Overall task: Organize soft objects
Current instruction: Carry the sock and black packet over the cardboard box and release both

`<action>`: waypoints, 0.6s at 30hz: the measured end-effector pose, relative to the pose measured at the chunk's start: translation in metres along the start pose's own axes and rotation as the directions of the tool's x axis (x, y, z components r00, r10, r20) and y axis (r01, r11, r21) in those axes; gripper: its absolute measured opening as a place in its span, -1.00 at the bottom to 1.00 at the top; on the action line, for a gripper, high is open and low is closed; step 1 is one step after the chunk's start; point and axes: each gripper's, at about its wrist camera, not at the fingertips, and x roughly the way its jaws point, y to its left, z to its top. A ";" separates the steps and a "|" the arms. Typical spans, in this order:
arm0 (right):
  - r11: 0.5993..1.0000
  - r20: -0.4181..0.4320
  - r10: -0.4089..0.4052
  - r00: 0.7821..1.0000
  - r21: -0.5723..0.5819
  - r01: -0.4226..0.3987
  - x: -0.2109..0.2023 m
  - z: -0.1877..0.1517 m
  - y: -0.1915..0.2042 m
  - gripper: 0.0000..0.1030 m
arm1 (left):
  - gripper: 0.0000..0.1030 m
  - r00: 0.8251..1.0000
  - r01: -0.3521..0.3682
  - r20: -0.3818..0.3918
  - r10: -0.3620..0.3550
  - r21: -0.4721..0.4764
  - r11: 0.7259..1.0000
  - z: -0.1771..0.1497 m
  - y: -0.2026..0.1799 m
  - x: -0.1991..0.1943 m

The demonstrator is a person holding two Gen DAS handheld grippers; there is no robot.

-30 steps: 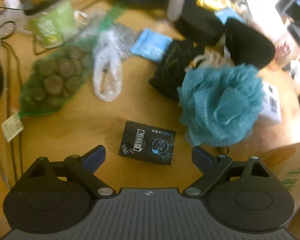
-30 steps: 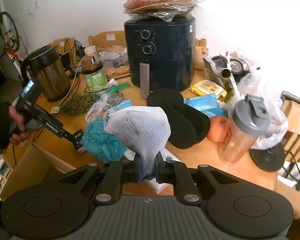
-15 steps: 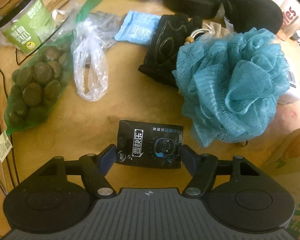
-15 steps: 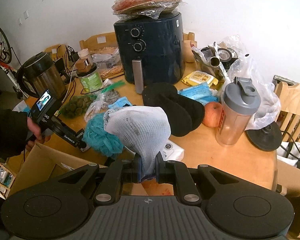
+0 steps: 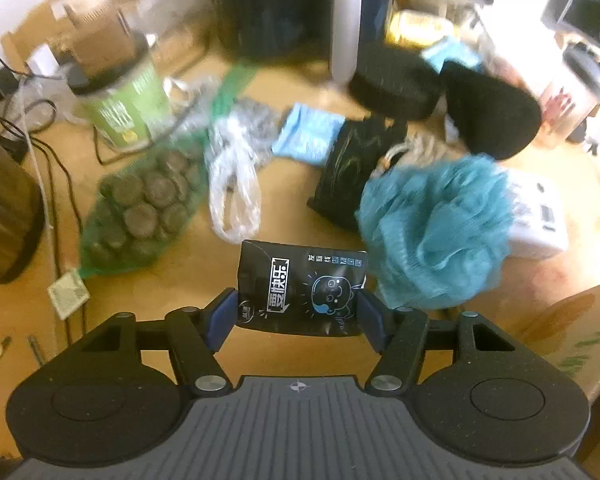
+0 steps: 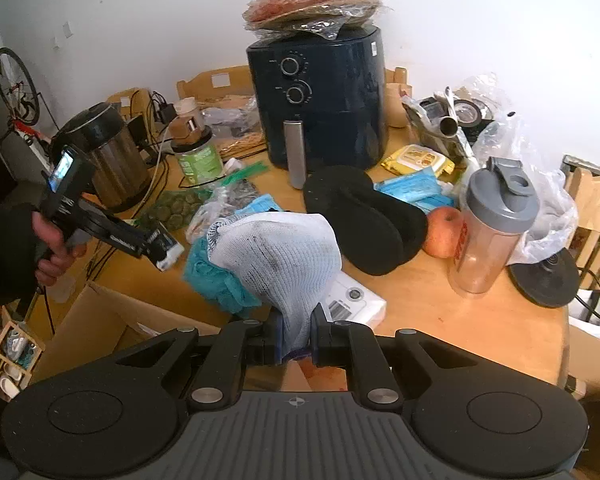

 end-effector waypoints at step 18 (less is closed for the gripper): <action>0.987 -0.027 0.120 0.992 -0.101 -0.122 -0.006 0.004 0.025 -0.71 | 0.22 0.979 0.094 0.172 -0.110 0.101 0.990 -0.029 -0.053 -0.116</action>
